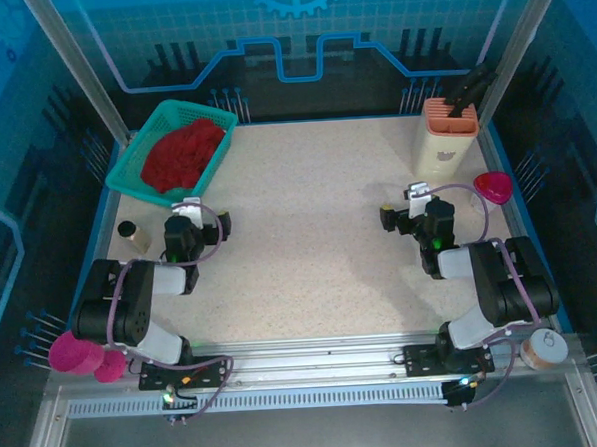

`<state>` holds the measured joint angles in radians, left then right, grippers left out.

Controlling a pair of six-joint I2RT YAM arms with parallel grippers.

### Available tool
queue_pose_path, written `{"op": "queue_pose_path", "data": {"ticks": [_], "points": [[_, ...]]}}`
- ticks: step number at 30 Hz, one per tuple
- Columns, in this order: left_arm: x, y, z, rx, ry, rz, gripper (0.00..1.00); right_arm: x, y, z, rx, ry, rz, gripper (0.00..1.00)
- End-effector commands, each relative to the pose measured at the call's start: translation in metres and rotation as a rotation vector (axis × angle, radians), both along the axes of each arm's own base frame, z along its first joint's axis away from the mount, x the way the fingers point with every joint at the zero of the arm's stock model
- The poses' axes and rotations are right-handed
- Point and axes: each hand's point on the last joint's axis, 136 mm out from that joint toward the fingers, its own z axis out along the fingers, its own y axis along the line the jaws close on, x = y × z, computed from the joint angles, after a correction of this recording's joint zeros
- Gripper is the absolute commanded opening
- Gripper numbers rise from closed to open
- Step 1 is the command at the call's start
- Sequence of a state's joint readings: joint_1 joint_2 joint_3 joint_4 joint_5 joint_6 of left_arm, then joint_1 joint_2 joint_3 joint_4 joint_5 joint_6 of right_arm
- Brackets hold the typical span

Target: Fold the inside-out t-shirt

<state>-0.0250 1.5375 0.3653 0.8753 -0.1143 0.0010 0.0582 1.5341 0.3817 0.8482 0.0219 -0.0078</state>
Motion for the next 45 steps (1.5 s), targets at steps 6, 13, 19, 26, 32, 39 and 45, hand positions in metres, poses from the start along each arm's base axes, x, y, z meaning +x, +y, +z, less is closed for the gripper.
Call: {"op": "queue_pose_path", "data": {"ticks": [6, 13, 19, 26, 32, 39, 45], "points": [[0.009, 0.003, 0.013, -0.005, -0.047, 0.003, 0.99, 0.009, -0.002, 0.013, 0.006, -0.049, 0.001, 1.00], [0.009, 0.003, 0.013, -0.005, -0.049, 0.004, 0.99, 0.009, -0.003, 0.013, 0.005, -0.051, -0.010, 1.00], [-0.003, 0.000, 0.039, 0.034, -0.095, 0.020, 0.99, -0.008, -0.035, 0.046, -0.028, -0.145, -0.231, 1.00], [-0.062, 0.000, 0.141, -0.249, -0.146, 0.215, 0.99, -0.073, -0.047, 0.137, 0.534, -0.344, -0.400, 1.00], [-0.048, -0.006, 0.202, -0.224, -0.098, 0.177, 0.99, -0.053, 0.009, 0.142, 0.490, -0.208, -0.163, 1.00], [0.027, 0.048, 0.190, -0.313, 0.191, 0.381, 0.99, -0.051, 0.082, 0.130, 0.195, -0.042, -0.003, 1.00], [0.093, 0.071, 0.160, -0.322, 0.260, 0.410, 0.99, -0.062, 0.124, 0.107, -0.019, 0.023, 0.094, 1.00]]}}
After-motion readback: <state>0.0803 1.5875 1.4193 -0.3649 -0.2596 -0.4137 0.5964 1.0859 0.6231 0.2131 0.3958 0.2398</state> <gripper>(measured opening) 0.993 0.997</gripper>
